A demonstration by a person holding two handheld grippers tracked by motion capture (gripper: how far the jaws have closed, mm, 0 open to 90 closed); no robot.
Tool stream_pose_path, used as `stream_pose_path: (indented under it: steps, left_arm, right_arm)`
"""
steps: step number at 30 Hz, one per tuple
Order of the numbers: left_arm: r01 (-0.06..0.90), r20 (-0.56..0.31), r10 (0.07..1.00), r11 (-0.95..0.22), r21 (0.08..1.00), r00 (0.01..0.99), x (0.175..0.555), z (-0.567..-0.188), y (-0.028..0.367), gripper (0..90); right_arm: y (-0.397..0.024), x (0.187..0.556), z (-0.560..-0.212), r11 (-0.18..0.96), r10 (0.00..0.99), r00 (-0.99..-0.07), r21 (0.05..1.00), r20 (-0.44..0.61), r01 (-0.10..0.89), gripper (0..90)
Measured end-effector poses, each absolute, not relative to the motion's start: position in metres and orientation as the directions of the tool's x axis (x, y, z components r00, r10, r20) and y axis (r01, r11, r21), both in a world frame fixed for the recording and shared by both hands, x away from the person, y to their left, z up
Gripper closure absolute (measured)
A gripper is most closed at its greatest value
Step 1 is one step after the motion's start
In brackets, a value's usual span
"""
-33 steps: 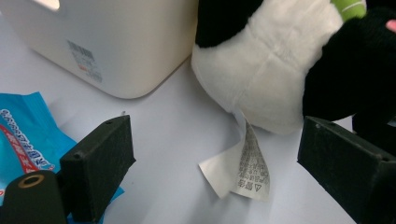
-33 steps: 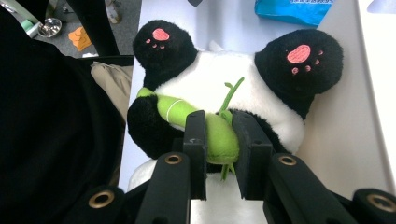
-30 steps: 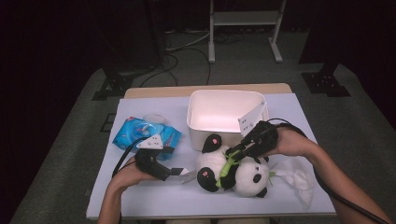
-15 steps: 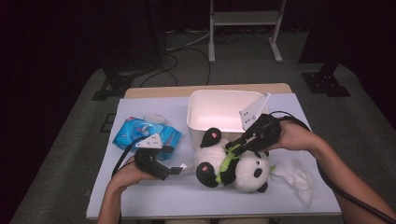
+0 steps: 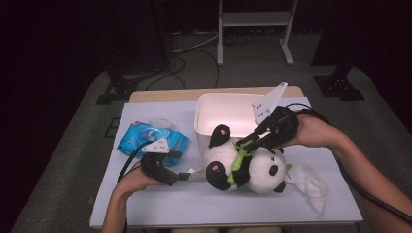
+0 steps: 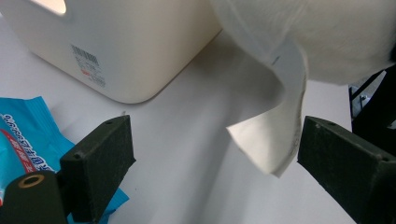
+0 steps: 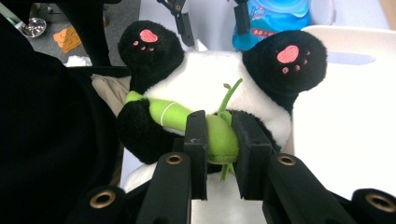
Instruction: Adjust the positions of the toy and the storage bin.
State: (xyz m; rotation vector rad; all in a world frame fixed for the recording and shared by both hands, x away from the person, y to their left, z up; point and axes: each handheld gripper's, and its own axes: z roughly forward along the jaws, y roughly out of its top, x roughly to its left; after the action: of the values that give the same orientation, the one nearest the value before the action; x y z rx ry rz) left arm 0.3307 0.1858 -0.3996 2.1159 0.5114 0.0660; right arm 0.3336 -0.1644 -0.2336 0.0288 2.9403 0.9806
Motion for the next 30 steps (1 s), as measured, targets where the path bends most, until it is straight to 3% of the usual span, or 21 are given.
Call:
stream_pose_path:
  steps: [30]
  left_arm:
    - [0.351, -0.163, 0.391, -0.475, 0.807, 0.906, 0.335, -0.404, 0.19, 10.0]
  right_arm:
    - [-0.17, 0.342, -0.144, 0.799, 0.083, -0.985, 0.6, -0.153, -0.026, 76.4]
